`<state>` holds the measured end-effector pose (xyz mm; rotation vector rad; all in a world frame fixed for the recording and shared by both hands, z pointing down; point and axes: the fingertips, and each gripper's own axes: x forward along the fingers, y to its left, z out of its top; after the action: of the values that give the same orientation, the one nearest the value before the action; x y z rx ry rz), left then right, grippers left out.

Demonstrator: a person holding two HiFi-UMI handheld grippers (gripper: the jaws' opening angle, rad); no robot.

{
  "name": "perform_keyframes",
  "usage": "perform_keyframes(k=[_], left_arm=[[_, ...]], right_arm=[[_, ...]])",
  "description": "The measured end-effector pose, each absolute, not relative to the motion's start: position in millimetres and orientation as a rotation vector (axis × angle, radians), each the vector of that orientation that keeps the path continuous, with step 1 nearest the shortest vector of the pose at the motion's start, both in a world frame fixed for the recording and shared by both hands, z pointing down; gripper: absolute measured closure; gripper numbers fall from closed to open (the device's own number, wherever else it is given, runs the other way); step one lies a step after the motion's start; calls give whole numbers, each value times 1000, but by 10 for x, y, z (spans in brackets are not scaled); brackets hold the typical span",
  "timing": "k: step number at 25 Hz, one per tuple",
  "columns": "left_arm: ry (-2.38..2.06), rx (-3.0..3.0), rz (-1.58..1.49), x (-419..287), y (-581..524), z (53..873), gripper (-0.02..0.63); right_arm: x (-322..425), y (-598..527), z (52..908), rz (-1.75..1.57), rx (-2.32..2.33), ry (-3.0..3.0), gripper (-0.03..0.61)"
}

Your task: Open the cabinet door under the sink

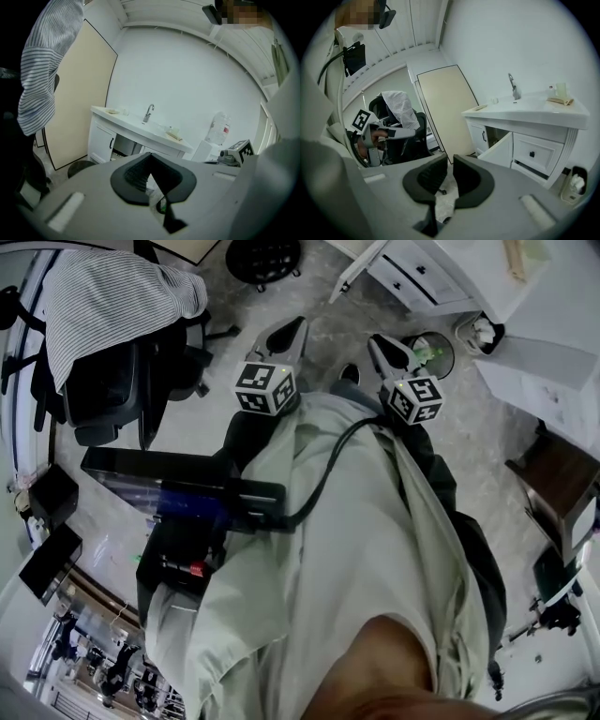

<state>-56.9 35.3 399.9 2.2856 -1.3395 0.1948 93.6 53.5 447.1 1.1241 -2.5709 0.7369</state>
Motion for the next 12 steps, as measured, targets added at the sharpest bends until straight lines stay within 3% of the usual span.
perform_keyframes(k=[12], left_arm=[[-1396,2263,176,-619,422,3973,607]], right_arm=[[926,529,4401,664,1097,-2596,555]])
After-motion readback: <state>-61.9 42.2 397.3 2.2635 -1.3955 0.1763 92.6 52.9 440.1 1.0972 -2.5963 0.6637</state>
